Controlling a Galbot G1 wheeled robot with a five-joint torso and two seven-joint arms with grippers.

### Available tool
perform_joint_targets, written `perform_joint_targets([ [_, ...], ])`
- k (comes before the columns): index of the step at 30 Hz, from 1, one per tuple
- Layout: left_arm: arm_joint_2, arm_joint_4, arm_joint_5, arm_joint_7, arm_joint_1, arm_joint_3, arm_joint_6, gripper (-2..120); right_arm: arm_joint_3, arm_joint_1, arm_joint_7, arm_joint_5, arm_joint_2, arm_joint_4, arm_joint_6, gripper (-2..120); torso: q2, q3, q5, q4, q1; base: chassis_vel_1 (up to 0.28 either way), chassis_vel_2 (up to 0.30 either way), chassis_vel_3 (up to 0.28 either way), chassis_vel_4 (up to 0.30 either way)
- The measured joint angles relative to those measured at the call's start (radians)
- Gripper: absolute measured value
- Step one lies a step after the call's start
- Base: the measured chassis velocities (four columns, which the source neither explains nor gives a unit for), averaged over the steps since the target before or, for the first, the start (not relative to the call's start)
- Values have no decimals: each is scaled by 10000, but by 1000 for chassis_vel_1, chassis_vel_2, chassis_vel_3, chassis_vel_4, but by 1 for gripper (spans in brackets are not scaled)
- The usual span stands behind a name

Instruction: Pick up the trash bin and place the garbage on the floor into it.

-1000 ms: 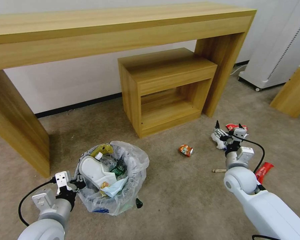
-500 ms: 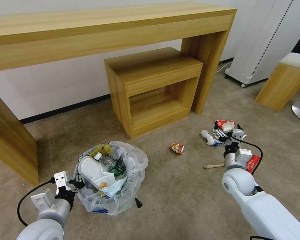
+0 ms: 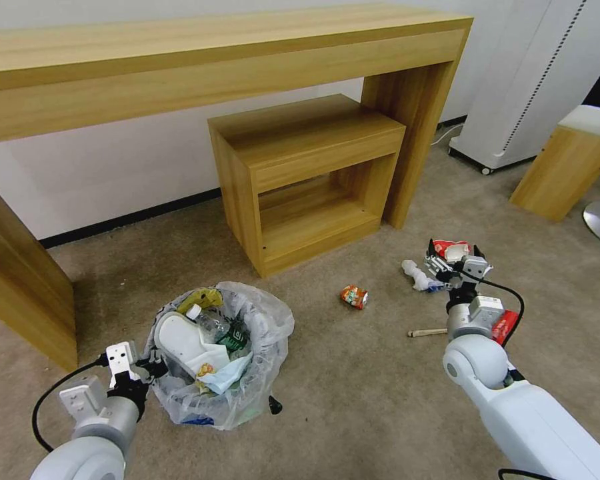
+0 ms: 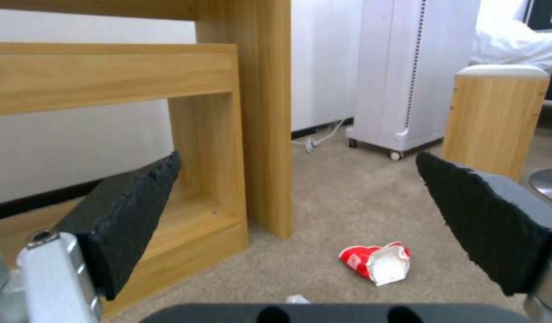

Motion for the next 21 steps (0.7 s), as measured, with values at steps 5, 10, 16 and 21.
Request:
perform_joint_targets([
  [5,5,-12,-5,-8,33,-5,0,1,0,10,0,8,5,23,-5,100,0,0,0,-3,0,0,0,0,0],
  [10,6,-61,-9,-10,50,-17,0,1,0,14,-6,5,6,31,-2,100,0,0,0,-1,0,0,0,0,0],
  [16,12,-72,-1,-12,59,-27,1,1,66,-9,-72,-37,13,31,86,100,1,0,0,-1,0,0,0,0,0],
  [21,10,-72,29,-18,75,-27,-4,1,158,-82,-123,-84,3,32,131,100,1,0,0,-1,1,0,0,0,0],
])
